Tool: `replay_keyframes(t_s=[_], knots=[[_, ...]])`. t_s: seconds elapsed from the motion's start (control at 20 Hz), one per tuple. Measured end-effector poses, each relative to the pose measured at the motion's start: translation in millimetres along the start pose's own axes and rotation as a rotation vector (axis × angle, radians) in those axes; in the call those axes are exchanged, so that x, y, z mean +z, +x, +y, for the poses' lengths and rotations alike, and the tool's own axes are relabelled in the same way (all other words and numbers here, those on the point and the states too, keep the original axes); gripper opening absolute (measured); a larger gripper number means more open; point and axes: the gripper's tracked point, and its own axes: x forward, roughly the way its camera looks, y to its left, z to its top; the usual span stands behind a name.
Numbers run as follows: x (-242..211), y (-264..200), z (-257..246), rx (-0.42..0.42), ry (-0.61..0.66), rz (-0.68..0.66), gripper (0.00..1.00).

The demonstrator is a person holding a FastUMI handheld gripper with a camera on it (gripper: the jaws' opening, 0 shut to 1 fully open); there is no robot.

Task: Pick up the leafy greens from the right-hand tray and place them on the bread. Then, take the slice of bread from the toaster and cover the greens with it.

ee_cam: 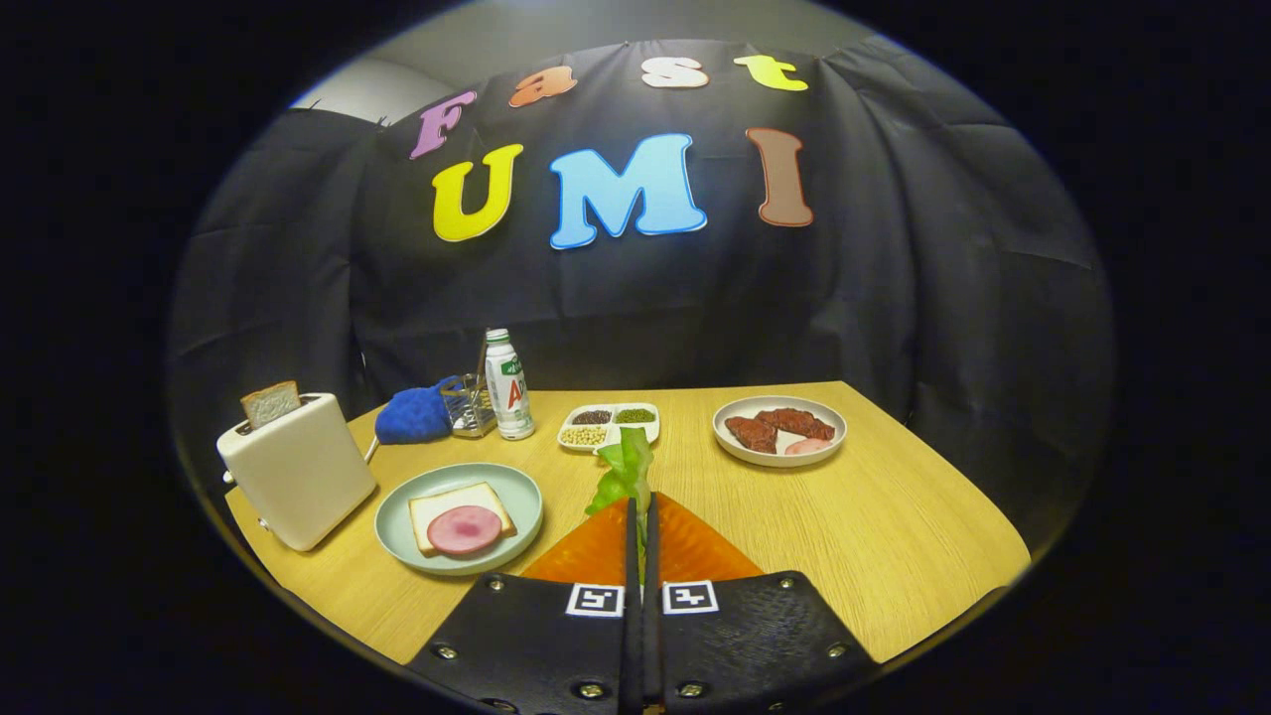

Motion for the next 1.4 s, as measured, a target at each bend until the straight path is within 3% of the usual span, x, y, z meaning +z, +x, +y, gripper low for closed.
replay_keyframes(t_s=[0.55,1.4], knots=[[19.3,-5.0,70.6,0.112,-0.026,-0.004,0.00],[0.6,25.9,214.9,0.401,-0.011,0.079,0.00]])
